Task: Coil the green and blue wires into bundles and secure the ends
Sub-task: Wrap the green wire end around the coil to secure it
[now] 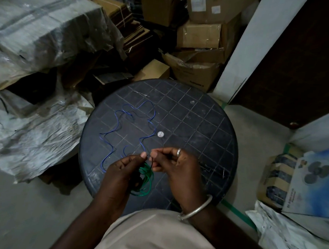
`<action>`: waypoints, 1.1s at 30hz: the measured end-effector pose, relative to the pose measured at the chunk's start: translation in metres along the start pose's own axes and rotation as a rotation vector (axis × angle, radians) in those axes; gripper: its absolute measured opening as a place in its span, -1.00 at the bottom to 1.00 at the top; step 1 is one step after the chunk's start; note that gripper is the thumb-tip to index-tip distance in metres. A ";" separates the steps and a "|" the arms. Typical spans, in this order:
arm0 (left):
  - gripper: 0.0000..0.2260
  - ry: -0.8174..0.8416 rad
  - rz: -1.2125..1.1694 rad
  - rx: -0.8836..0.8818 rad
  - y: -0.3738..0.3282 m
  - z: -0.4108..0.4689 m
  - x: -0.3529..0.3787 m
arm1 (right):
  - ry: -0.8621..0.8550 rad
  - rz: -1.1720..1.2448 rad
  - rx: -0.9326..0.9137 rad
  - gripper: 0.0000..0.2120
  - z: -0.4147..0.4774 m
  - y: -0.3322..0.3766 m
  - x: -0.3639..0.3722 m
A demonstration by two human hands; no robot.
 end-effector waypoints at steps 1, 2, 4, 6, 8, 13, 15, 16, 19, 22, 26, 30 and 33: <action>-0.71 0.002 0.011 -0.003 0.000 0.000 0.001 | -0.005 -0.058 -0.022 -0.93 -0.001 0.002 -0.001; -0.74 0.002 0.015 -0.004 -0.001 -0.001 0.001 | -0.020 -0.145 -0.055 -0.94 -0.001 0.006 -0.003; -0.72 0.009 0.014 -0.011 -0.001 -0.001 0.002 | -0.055 -0.322 -0.144 -0.97 -0.003 0.016 -0.007; -0.70 0.033 0.034 -0.005 -0.002 -0.002 0.004 | -0.072 -0.413 -0.200 -0.97 -0.004 0.023 -0.010; -0.66 0.049 0.104 0.012 -0.004 -0.002 0.003 | -0.076 -0.460 -0.218 -0.96 -0.004 0.026 -0.012; -0.73 -0.001 0.286 0.118 -0.017 -0.003 0.003 | -0.071 -0.453 -0.202 -0.94 -0.005 0.022 -0.018; -0.72 -0.043 0.362 0.180 -0.023 -0.004 0.001 | -0.078 -0.431 -0.190 -0.95 -0.007 0.021 -0.021; -0.71 -0.065 0.387 0.200 -0.024 -0.004 -0.002 | -0.082 -0.432 -0.186 -0.95 -0.008 0.021 -0.021; -0.68 -0.100 0.454 0.248 -0.027 -0.005 -0.003 | -0.110 -0.438 -0.201 -0.95 -0.011 0.023 -0.022; -0.66 -0.120 0.510 0.283 -0.031 -0.007 0.002 | -0.124 -0.462 -0.254 -0.94 -0.015 0.030 -0.020; -0.72 -0.118 0.538 0.299 -0.031 -0.009 0.003 | -0.080 -0.484 -0.239 -0.94 -0.013 0.026 -0.016; -0.86 -0.072 0.578 0.354 -0.028 -0.014 0.003 | -0.028 -0.545 -0.188 -0.93 -0.008 0.018 -0.012; -0.84 -0.136 0.645 0.364 -0.029 -0.017 0.001 | -0.047 -0.532 -0.205 -0.92 -0.010 0.018 -0.011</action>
Point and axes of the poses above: each hand's wrist, its own z-axis towards the middle knuckle, its own x-axis out of the palm, y = z × x, the point moved 8 cm from there along z, towards the middle knuckle, and after that the axes turned 14 degrees about y, right-handed, at the moved point
